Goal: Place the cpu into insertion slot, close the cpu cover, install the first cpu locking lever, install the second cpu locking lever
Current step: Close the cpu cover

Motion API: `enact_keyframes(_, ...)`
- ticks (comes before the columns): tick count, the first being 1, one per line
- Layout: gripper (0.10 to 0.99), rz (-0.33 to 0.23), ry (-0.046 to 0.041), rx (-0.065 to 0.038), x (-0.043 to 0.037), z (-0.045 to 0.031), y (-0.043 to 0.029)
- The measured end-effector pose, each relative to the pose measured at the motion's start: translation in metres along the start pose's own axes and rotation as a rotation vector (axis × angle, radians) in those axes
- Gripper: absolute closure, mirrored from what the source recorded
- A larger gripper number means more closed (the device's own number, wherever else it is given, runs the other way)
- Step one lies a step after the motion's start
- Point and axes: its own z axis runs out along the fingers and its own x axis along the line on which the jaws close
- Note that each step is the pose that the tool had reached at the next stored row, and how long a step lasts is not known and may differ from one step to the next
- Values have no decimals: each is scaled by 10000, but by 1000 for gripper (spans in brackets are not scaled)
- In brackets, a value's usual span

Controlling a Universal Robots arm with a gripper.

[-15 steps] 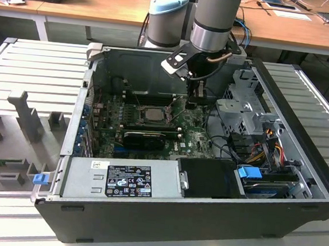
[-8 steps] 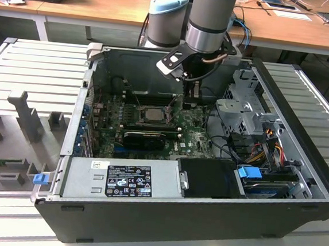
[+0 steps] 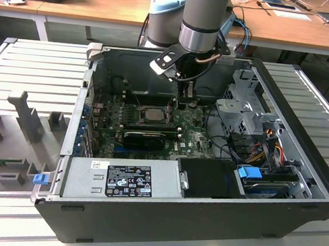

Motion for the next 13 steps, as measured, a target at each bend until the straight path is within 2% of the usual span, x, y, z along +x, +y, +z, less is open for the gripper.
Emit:
enact_keyframes(2,980,0,1,0,-4,6,-34)
enact_keyframes(5,980,0,-1,0,-9,16,-143)
enact_keyframes(7,980,0,2,-1,-9,24,-178)
enact_keyframes(10,980,-2,0,0,-10,46,-196)
enact_keyframes(13,980,-86,25,-1,-15,114,-199)
